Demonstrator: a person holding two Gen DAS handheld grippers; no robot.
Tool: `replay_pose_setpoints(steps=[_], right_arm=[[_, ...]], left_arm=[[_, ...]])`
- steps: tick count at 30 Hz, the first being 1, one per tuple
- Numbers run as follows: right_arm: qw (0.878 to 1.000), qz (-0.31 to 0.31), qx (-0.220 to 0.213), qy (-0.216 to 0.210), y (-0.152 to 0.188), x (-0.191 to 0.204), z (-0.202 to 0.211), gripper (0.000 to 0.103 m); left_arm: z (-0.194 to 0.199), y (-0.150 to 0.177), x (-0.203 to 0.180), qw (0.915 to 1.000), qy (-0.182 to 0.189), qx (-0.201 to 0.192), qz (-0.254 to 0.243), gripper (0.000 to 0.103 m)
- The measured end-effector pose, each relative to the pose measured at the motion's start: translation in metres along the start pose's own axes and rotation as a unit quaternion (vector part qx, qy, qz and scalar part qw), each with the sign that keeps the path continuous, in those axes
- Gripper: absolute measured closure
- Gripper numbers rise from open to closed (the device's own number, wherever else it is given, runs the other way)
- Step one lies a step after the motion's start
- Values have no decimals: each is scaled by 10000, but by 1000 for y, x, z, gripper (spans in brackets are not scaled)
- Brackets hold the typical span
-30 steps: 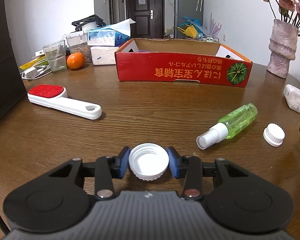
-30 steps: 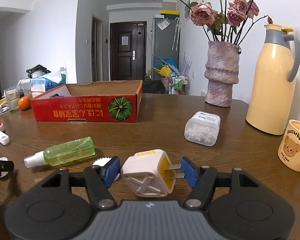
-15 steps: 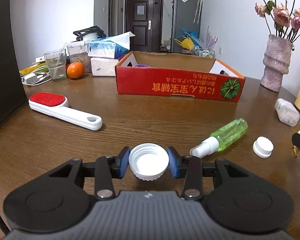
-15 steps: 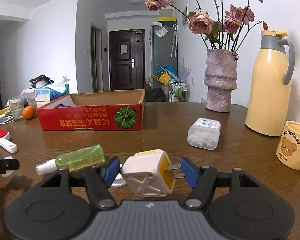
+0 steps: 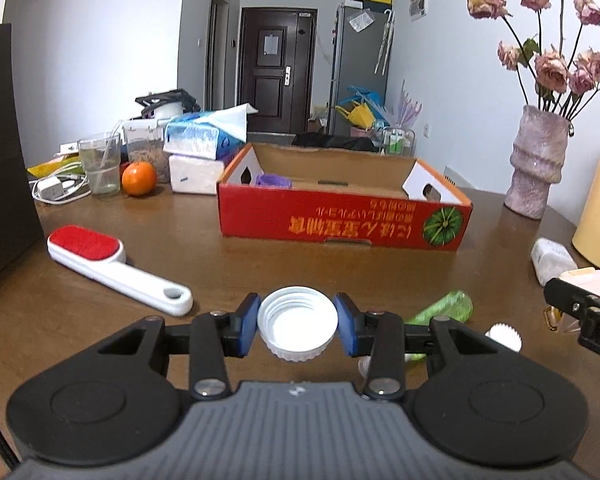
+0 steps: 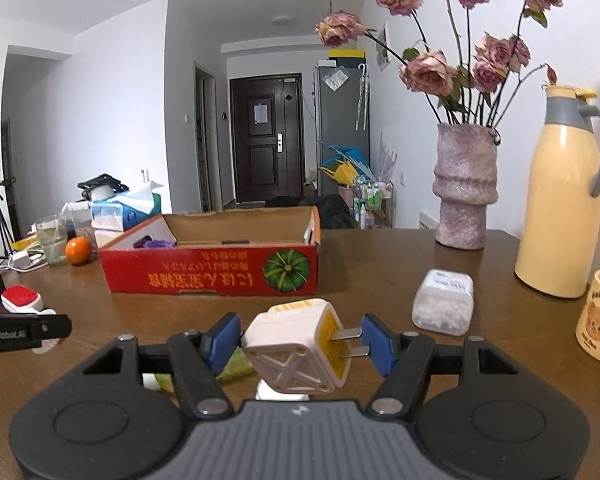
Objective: Organize rigid objects
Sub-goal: 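Carry the white cap in the left tool and plug adapter in the right tool over the box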
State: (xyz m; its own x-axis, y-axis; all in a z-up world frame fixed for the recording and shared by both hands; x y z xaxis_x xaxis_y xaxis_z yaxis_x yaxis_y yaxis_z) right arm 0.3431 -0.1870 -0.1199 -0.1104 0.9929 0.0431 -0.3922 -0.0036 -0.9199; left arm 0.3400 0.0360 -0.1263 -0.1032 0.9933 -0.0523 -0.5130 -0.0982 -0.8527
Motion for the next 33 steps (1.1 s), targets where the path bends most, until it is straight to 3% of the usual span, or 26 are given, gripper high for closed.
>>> replay_pose_setpoints(steps=[14, 33], right_arm=[[9997, -36, -181, -176, -35, 22, -26, 37], [9992, -2, -114, -376, -60, 36, -77, 37]], left_arm=[[-19, -43, 2, 9994, 16, -282, 176, 62], [-73, -79, 5, 9985, -1, -285, 461, 62]])
Point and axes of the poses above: each gripper's, at about its wrist camera, not at the fingertips, and z roughly against the way its jaws point, x to its left, y to its underside, the point moved 8 cm from there along -z, roughly the way its jaws point, and after that the axes turned 2 degrees about x, right-handed, at the moved point
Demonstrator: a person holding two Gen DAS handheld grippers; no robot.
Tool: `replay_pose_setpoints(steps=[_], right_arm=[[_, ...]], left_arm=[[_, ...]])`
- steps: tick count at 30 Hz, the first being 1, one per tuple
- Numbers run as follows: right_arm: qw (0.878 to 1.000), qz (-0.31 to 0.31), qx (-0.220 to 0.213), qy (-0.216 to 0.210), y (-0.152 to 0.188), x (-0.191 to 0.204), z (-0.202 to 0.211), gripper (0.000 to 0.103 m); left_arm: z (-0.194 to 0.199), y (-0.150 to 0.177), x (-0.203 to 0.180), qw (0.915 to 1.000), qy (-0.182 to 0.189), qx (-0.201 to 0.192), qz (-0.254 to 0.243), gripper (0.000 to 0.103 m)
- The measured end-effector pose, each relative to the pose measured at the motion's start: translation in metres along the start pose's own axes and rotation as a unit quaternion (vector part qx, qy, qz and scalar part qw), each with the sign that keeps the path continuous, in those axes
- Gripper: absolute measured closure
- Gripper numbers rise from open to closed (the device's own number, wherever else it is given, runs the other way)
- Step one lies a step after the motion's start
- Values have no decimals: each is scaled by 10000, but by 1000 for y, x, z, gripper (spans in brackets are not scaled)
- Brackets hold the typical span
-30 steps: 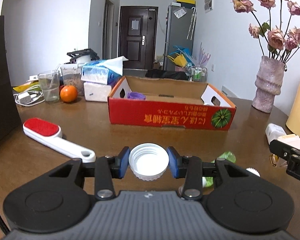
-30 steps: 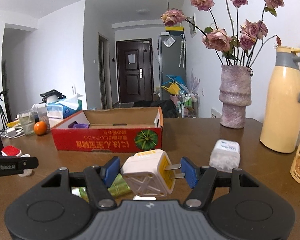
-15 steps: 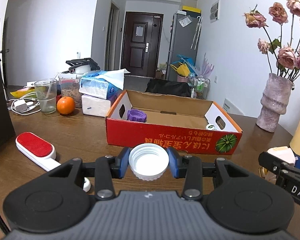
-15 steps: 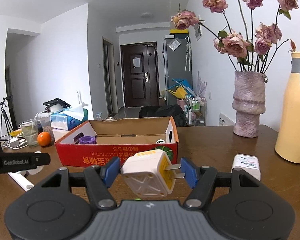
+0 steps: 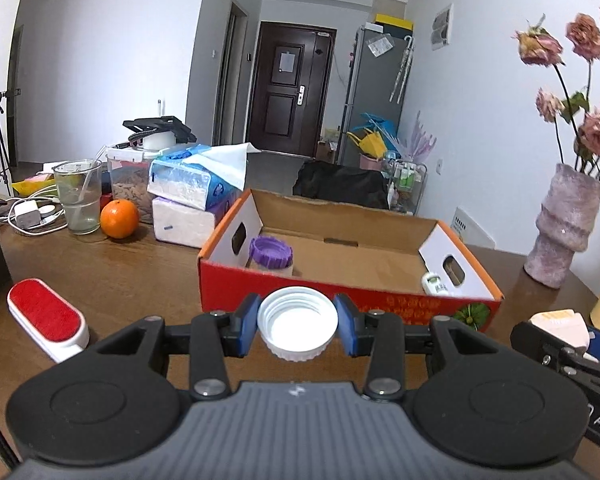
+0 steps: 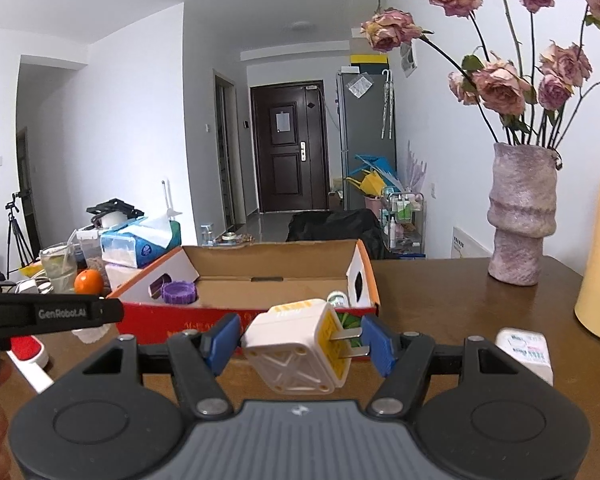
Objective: Organize rigid objects
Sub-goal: 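Carry the white cap in the left tool and plug adapter in the right tool over the box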
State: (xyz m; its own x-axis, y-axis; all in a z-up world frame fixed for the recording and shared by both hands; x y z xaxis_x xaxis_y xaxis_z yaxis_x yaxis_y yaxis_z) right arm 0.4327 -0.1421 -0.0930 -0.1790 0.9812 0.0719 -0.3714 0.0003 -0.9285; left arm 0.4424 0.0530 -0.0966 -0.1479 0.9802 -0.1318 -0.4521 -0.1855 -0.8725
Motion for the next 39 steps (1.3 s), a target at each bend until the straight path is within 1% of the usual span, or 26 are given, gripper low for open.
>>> replay_pose_setpoints(steps=[9, 21, 31, 39], right_arm=[[10000, 18, 20, -35, -16, 4, -31, 37], [9998, 194, -55, -78, -39, 9, -63, 37], [9997, 237, -44, -81, -57, 8, -90, 37], [9996, 266, -11, -111, -69, 8, -114, 37]], left_arm=[[-23, -22, 6, 9999, -72, -104, 83, 62], [-53, -49, 1, 9997, -21, -252, 72, 62], [-81, -65, -7, 9995, 19, -311, -35, 62], [-105, -77, -8, 9996, 33, -282, 3, 62]])
Point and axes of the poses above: each gripper's, at about its wrist camera, not at the fingertips, and z roughly against the way its jaws point, x to its left, y to its underside, the point moved 8 cm from there along -z, roughly the way its jaws point, and after that the axes turned 2 degrees about x, right-handed, at the moved point
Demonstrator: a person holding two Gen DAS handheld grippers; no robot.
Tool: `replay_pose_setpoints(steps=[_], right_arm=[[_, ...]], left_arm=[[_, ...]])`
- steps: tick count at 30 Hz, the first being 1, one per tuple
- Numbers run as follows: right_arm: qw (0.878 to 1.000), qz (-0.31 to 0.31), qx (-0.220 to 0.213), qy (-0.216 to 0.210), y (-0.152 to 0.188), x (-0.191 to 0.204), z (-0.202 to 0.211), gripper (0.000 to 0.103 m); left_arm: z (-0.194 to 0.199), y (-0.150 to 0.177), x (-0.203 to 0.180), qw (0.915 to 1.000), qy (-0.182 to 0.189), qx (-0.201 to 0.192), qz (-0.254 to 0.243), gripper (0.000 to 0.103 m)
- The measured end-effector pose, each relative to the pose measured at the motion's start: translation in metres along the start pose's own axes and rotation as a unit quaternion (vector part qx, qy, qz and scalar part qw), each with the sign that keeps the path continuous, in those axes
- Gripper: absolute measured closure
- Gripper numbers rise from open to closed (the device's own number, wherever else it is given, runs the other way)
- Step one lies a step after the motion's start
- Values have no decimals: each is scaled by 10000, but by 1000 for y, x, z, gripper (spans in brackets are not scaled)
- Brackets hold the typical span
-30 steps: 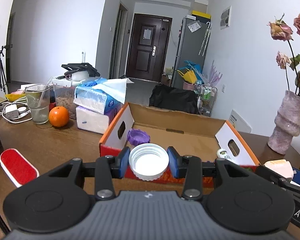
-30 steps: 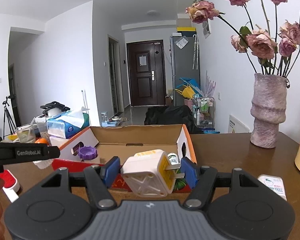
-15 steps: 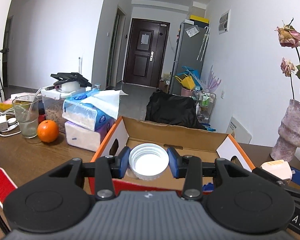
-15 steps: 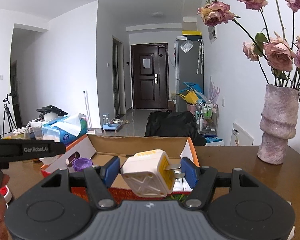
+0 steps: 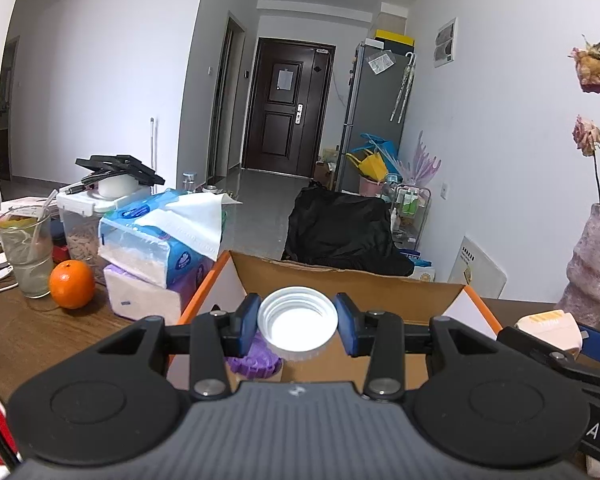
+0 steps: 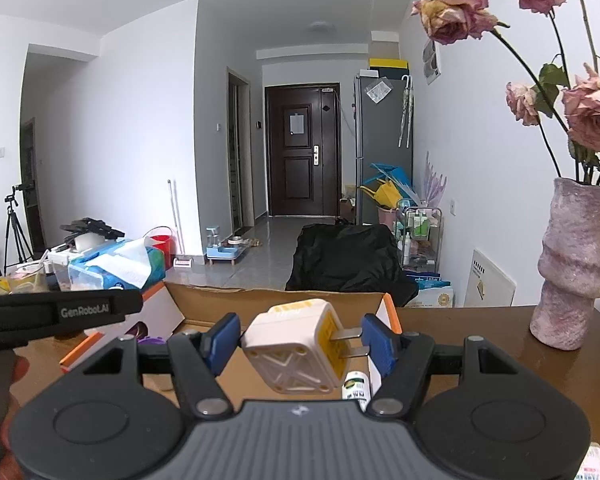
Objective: Organize rigid objects
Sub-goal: 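Carry the white cap in the left tool and plug adapter in the right tool over the box, then open both tools to drop the white cap and plug adapter into the box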
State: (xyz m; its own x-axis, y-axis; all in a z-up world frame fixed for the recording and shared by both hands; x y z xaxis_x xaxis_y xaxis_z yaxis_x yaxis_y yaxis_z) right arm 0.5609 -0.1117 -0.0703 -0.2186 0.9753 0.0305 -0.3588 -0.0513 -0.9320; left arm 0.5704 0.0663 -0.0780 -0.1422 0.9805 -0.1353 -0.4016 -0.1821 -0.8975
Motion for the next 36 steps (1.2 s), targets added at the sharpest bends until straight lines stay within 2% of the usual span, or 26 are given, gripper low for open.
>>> replay_pose_setpoints(steps=[16, 25, 31, 36], right_arm=[[9993, 85, 359, -57, -8, 0, -52, 37], [9979, 39, 645, -10, 7, -4, -80, 37], [9979, 18, 632, -115, 18, -1, -88, 37], [9976, 16, 695, -34, 24, -2, -95, 37]], left_arm=[[-45, -11, -2, 9998, -20, 138, -167, 62], [-69, 0, 1, 9986, -151, 400, -313, 62], [-72, 3, 0, 9981, -193, 413, -409, 62], [-77, 6, 1, 9976, -243, 480, -447, 62]])
Point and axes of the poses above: each gripper's, at about its wrist camera, not at the fingertips, and z roughly against the way its jaws point, x to its left, y to its underside, the point moved 8 cm from there along -z, roughly the way its jaws point, and after that the axes turned 2 degrees about x, right-handed, at the moved point
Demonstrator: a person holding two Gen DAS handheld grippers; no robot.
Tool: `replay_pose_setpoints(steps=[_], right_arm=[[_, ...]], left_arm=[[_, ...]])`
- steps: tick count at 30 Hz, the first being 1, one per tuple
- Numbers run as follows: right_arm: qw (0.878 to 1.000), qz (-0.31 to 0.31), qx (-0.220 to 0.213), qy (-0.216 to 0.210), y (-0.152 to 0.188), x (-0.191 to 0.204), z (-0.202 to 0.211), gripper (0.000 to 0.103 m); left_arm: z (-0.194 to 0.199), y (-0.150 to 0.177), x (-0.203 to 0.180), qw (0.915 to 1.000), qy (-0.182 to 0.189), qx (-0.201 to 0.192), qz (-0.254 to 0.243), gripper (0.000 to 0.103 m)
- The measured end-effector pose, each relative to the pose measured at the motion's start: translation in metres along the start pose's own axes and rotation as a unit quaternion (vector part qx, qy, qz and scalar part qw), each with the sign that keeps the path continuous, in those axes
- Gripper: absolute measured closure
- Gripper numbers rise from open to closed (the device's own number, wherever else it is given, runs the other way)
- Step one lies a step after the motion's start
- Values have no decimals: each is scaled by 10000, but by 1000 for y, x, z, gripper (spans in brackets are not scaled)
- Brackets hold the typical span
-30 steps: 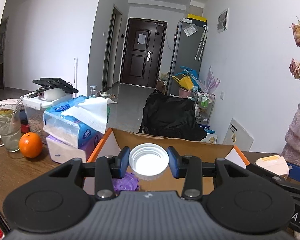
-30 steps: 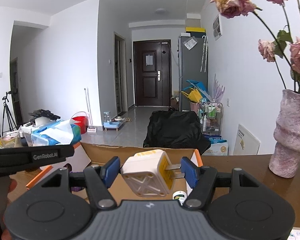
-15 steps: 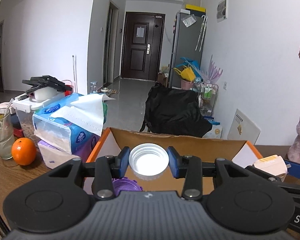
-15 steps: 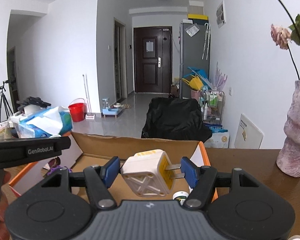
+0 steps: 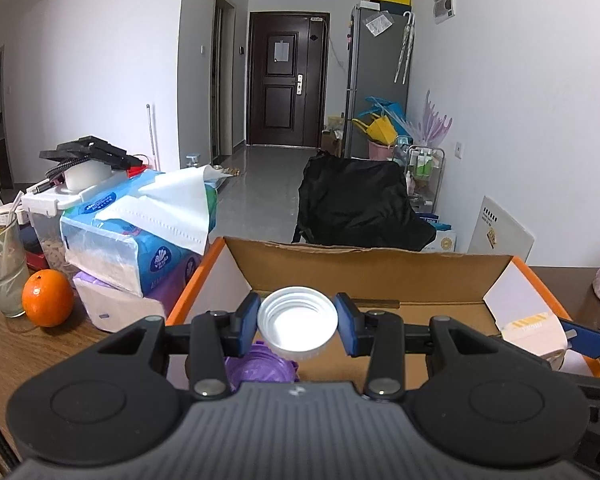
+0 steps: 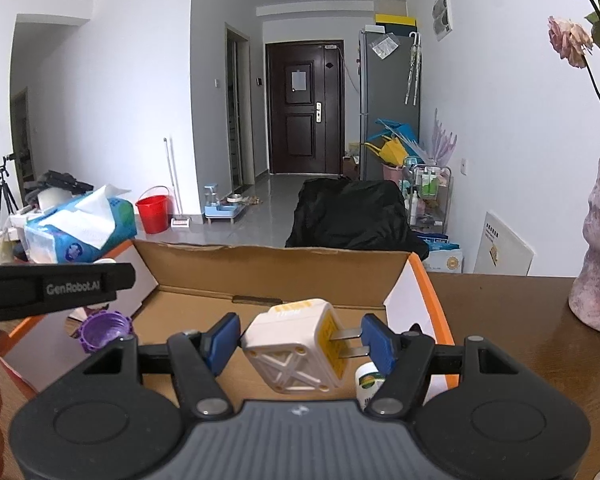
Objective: Organize rigid objects
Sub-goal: 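Open both tools to drop the white cap and plug adapter into the box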
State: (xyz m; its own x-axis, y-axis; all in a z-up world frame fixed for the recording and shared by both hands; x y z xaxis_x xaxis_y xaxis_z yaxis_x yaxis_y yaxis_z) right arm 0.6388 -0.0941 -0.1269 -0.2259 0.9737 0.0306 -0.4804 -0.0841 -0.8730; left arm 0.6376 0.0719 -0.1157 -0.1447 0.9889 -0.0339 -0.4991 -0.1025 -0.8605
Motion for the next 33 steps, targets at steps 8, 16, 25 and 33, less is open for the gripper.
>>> replay_pose_setpoints(steps=[8, 16, 25, 33], right_arm=[[9999, 106, 98, 27, 2, 2, -1, 29], [9998, -67, -44, 165, -2, -6, 5, 0], [9998, -34, -68, 201, -6, -8, 11, 0], [9994, 37, -150, 310, -15, -8, 34, 0]], left_arm=[[-1, 2, 4, 9998, -163, 73, -39, 24], [8, -5, 14, 9994, -286, -176, 91, 0], [7, -6, 17, 9993, -261, -64, 251, 0], [25, -15, 17, 9993, -150, -191, 267, 0]])
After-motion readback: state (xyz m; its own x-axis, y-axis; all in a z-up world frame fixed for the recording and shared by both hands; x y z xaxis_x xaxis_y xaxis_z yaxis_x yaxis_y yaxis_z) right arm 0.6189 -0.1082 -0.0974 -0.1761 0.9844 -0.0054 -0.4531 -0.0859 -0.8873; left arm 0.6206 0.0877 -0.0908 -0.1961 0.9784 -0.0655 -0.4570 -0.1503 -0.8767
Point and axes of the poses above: each gripper's, at about its wrist camera, not at the fingertips, and z roughly against the way its jaws point, x to its left, y to its underside, the point moved 8 cm from there along -z, roughly the way its jaws point, and after that the axes turned 2 degrees about x, right-handed, at the moved point
